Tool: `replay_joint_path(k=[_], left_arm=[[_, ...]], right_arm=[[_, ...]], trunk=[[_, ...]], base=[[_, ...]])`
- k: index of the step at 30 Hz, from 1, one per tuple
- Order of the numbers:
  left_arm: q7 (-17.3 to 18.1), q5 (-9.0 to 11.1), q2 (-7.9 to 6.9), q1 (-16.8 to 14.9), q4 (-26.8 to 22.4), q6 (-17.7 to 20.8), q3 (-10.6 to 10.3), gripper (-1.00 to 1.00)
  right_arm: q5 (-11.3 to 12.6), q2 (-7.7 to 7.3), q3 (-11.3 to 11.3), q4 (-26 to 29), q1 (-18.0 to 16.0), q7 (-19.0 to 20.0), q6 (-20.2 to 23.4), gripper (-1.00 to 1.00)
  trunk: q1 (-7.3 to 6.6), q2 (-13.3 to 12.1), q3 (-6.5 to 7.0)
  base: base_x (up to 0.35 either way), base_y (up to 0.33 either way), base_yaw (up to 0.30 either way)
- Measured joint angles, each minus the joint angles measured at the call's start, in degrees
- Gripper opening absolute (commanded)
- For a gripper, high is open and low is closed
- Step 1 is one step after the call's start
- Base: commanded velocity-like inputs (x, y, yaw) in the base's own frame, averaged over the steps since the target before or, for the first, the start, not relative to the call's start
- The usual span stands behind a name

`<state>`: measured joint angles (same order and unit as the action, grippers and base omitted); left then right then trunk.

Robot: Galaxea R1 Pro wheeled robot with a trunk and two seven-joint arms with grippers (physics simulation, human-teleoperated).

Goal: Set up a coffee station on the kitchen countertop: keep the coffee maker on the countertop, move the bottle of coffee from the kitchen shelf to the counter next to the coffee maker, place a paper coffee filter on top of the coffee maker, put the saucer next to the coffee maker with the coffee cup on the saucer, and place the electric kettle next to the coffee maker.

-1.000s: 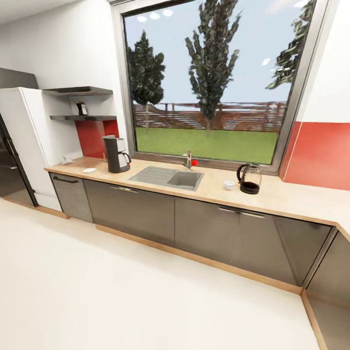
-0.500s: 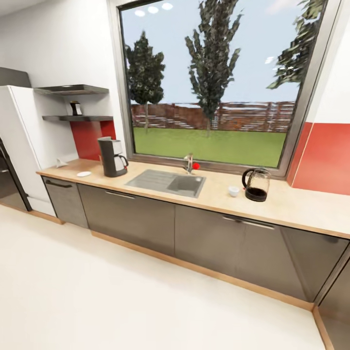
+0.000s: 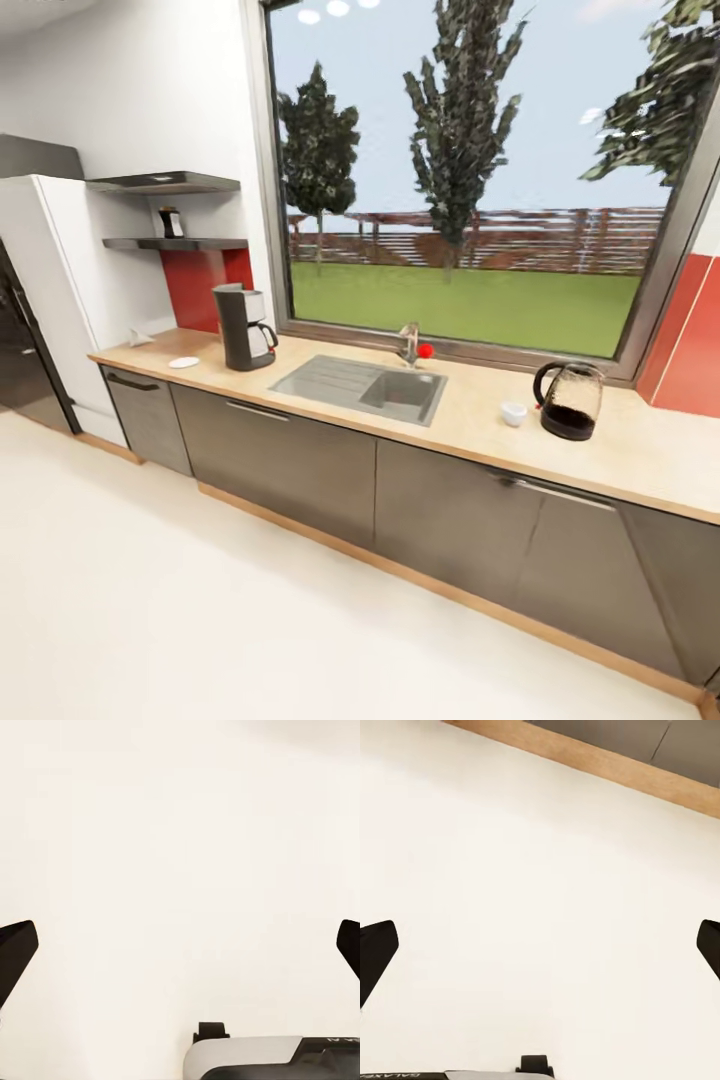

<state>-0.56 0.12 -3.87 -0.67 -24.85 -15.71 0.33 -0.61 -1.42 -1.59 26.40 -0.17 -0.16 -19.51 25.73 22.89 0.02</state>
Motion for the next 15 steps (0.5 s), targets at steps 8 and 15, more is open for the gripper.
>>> replay_joint_path(k=[8, 15], left_arm=[[0.0, 0.0, 0.00, 0.0, 0.0, 0.0, 0.0, 1.00], [0.0, 0.0, 0.00, 0.0, 0.0, 0.0, 0.0, 1.00]], right_arm=[[0.0, 0.00, 0.0, 0.0, 0.0, 0.0, 0.0, 1.00], [0.0, 0.00, 0.0, 0.0, 0.0, 0.0, 0.0, 1.00]], trunk=[[0.00, 0.0, 0.00], [0.00, 0.0, 0.00]], base=[[0.334, 0.000, 0.264], [0.334, 0.000, 0.274]])
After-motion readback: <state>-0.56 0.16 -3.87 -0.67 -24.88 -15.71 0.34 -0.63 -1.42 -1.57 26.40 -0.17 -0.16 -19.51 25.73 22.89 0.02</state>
